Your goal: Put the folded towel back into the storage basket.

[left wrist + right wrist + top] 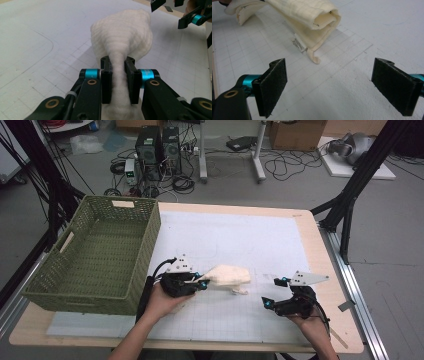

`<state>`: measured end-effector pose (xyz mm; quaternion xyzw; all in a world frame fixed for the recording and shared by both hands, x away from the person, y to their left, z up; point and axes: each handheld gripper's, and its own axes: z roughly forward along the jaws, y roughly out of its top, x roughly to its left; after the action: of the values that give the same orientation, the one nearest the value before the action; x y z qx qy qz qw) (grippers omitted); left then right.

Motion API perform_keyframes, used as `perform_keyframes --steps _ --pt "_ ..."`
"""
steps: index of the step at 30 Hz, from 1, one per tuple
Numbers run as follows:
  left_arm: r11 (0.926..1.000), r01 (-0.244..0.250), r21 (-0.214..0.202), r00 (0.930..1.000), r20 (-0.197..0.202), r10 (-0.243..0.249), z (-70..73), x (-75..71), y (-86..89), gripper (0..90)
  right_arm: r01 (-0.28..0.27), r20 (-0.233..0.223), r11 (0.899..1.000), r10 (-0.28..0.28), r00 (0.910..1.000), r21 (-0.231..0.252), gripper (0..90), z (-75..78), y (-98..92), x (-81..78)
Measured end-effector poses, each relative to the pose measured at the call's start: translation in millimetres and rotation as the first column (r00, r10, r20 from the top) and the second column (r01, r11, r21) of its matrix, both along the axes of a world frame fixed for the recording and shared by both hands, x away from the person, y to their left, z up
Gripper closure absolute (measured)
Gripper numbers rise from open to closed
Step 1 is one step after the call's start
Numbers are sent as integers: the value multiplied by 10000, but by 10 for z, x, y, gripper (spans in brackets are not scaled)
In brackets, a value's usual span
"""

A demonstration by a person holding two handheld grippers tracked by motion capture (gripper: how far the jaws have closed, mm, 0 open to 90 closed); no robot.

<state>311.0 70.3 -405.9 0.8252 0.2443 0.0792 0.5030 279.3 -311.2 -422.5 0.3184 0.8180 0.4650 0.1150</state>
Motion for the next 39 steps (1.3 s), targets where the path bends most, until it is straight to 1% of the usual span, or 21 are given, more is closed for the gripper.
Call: perform_keyframes --steps 8,11,15,18,19,20,25,26,32,34,37,39 --pt "9997 -24 -252 10000 53 25 68 -17 27 780 -9 2 10000 8 10000 37 126 3 -4 1" --pt "9990 -36 -457 9999 101 41 122 -28 46 780 15 0 10000 -15 10000 24 126 6 -9 1" --pt "9976 -56 -689 9996 286 76 221 -40 79 780 25 -10 10000 -25 10000 60 126 8 -14 2" --pt "9972 -124 -731 9992 363 151 277 -45 118 780 30 0 10000 -30 10000 69 126 8 -14 3" --pt "9978 -81 -654 9991 415 108 291 -40 136 780 29 4 10000 -29 10000 67 126 8 -14 3" --pt "9969 -142 -775 9990 403 173 306 -44 150 780 26 -2 10000 -26 10000 55 126 9 -14 3" --pt "9955 -209 -923 9984 498 256 385 -48 205 779 7 61 10000 -8 10000 35 126 6 -15 12" --pt "9959 -193 -889 9982 542 242 404 -46 215 779 -4 48 10000 4 10000 37 126 6 -13 12" --pt "9942 -214 -1053 9975 647 283 502 -58 245 780 31 43 10000 -31 10000 40 126 7 -15 14" --pt "9945 -208 -1027 9969 731 284 538 -59 261 780 21 -9 10000 -21 10000 43 126 7 -13 11" --pt "9932 -299 -1123 9964 760 386 581 -57 287 779 30 11 10000 -31 10000 40 126 7 -13 13" --pt "9931 -381 -1110 9956 804 472 613 -49 314 779 21 1 10000 -21 10000 41 126 6 -13 13"
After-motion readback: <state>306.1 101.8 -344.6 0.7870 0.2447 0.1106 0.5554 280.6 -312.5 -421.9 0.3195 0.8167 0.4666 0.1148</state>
